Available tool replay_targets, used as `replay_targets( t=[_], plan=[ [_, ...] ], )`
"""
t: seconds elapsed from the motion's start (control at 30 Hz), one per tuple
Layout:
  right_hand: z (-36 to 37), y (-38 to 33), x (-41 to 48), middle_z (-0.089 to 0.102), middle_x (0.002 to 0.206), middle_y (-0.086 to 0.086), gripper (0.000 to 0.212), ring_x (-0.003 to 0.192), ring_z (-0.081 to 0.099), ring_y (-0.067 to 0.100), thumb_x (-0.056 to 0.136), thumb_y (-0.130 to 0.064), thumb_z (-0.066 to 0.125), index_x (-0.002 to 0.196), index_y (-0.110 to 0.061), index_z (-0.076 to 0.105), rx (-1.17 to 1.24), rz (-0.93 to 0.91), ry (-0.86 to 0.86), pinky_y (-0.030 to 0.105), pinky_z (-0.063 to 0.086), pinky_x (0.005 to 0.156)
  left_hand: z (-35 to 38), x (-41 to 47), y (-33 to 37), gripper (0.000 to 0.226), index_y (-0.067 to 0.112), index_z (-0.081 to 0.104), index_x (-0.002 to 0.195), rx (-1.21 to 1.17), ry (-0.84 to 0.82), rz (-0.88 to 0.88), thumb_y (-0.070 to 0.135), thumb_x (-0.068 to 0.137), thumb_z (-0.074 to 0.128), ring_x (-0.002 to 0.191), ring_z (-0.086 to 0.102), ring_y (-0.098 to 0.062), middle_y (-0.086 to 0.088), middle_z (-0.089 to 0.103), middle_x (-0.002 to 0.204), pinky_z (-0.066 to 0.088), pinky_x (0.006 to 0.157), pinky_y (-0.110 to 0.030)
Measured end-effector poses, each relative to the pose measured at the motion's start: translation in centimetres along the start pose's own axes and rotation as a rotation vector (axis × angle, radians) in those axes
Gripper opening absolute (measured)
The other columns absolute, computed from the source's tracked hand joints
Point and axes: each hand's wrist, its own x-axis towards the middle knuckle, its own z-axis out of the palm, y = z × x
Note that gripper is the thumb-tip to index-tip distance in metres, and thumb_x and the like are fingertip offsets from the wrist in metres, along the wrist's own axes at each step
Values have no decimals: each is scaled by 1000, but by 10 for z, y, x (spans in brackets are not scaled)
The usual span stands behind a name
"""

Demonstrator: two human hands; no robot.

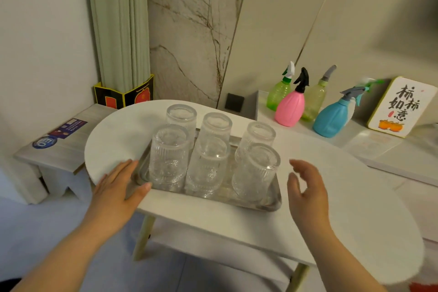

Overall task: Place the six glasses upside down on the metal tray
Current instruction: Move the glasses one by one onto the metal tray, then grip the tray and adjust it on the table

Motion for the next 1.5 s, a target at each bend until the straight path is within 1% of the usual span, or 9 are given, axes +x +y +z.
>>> replay_targets(
  t=[0.2, 0.43, 0.6, 0.7, 0.8, 1.0, 1.07, 1.23, 1.5],
  plan=[
    [9, 47, -25, 28, 149, 9, 63, 134, 30, 21, 86, -41, 44, 138, -11, 22, -374, -33, -464, 35, 25, 111, -5, 14, 20, 49, 18, 29, 138, -228, -4, -172, 28, 92, 42, 136, 24, -28, -11, 28, 150, 17, 111, -39],
    [15, 53, -28, 15, 154, 4, 79, 140, 15, 15, 81, -64, 25, 140, -16, 10, -544, -54, -439, 33, 9, 115, -12, 70, 37, 54, 20, 25, 139, -702, -149, -337, 47, 93, 30, 136, 27, -21, -2, 29, 150, 18, 116, -40],
    [17, 54, -26, 15, 154, 1, 138, 141, 11, 14, 29, -84, -29, 140, -13, 10, -646, 40, -400, 36, 5, 116, 0, 90, 50, 52, 20, 37, 134, -877, -225, -361, 50, 91, 34, 127, 42, -22, -2, 45, 139, 22, 114, -41],
    [18, 53, -26, 18, 153, 0, 128, 141, 13, 13, 40, -89, -14, 140, -13, 12, -619, 52, -400, 37, 7, 116, 5, 91, 56, 30, 27, 52, 109, -916, -220, -379, 47, 91, 39, 106, 54, -20, -1, 57, 115, 33, 105, -41],
    [17, 52, -24, 21, 152, 0, 138, 140, 14, 13, 30, -90, -19, 139, -13, 15, -609, 70, -409, 35, 7, 115, 9, 94, 53, 38, 21, 51, 122, -968, -196, -362, 41, 90, 45, 116, 51, -25, -5, 54, 129, 34, 106, -47],
    [16, 53, -25, 15, 153, -4, 85, 141, 10, 10, 76, -66, 39, 140, -17, 11, -575, 50, -425, 33, 4, 115, 12, 93, 55, 24, 30, 56, 112, -982, -184, -290, 31, 91, 46, 117, 49, -25, -5, 52, 128, 31, 108, -50],
    [16, 54, -24, 16, 153, -4, 84, 141, 10, 9, 76, -65, 40, 139, -17, 12, -569, 46, -423, 33, 4, 115, 13, 91, 57, 17, 32, 60, 98, -985, -195, -288, 28, 92, 44, 116, 48, -24, -3, 52, 125, 30, 109, -48],
    [15, 54, -24, 20, 152, -5, 83, 140, 12, 10, 75, -64, 43, 138, -18, 15, -536, 45, -414, 33, 5, 114, 22, 91, 56, 37, 18, 43, 130, -954, -277, -243, 20, 95, 33, 127, 40, -23, -4, 45, 139, 25, 113, -43],
    [15, 53, -25, 21, 152, -4, 83, 140, 13, 10, 75, -63, 44, 138, -17, 17, -516, 36, -390, 32, 5, 114, 28, 90, 60, 39, 20, 38, 133, -891, -260, -230, 16, 95, 33, 123, 41, -20, 0, 45, 135, 29, 105, -37]
  ],
)
